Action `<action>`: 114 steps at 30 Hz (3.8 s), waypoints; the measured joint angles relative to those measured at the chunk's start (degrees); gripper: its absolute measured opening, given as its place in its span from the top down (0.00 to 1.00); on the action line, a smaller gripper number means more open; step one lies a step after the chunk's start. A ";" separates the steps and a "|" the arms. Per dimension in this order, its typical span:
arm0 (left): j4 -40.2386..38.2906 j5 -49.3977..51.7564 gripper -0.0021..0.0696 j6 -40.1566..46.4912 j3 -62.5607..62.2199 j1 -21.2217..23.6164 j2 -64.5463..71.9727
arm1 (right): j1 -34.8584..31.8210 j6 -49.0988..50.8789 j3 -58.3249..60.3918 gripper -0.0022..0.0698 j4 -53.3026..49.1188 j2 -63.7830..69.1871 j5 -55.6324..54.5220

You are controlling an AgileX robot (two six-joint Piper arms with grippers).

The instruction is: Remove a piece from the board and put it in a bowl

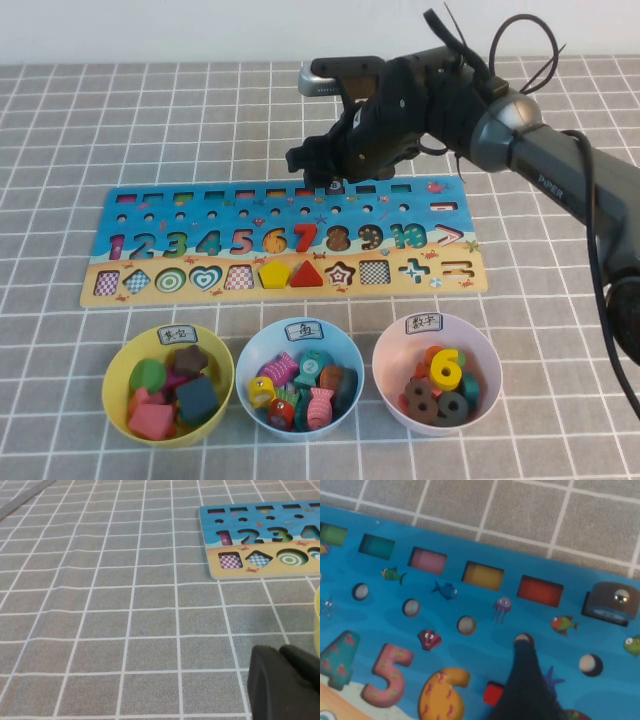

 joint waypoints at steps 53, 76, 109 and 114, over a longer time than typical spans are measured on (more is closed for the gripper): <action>0.00 0.00 0.98 0.00 0.00 0.00 0.00 | 0.11 0.88 0.00 0.35 -2.80 5.20 -8.25; 0.00 0.00 0.98 0.00 0.00 0.00 0.00 | -0.21 1.88 0.00 0.35 -2.80 5.23 -10.42; 0.00 0.00 0.98 0.00 0.00 0.00 0.00 | -0.34 1.93 0.00 0.58 -2.80 5.23 -10.81; 0.00 0.00 0.98 0.00 0.00 0.00 0.00 | -0.34 1.93 0.00 0.62 -2.80 5.23 -10.81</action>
